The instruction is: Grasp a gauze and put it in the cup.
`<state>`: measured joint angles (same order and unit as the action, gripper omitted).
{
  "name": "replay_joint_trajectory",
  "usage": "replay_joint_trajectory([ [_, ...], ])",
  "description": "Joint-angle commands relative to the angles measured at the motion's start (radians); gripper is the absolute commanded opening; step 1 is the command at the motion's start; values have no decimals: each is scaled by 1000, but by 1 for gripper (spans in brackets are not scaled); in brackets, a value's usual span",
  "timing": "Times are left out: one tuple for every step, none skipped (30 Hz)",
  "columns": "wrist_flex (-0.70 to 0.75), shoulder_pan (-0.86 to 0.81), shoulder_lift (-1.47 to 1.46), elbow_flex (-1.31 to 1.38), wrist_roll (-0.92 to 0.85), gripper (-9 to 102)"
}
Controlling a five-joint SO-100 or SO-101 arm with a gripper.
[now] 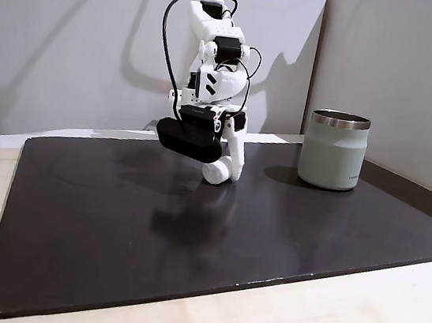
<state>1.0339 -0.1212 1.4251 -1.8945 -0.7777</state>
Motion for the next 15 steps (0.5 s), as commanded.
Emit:
replay_joint_trajectory([
  [-12,5,2,51,18,13],
  [-15,3,2,51,28,10],
  [-18,3,2,51,37,6],
  [-21,0,3,51,44,2],
  [-23,0,5,51,51,0],
  [-23,-2,8,51,54,0],
  [-21,-2,9,51,55,0],
  [-20,-2,11,51,57,0],
  [-17,-2,14,51,61,0],
  [-9,-2,20,55,66,0],
  [2,-2,29,61,75,0],
  [17,-2,43,72,87,0],
  [37,0,60,91,101,0],
  [64,2,78,115,118,0],
  [97,6,97,146,133,0],
])
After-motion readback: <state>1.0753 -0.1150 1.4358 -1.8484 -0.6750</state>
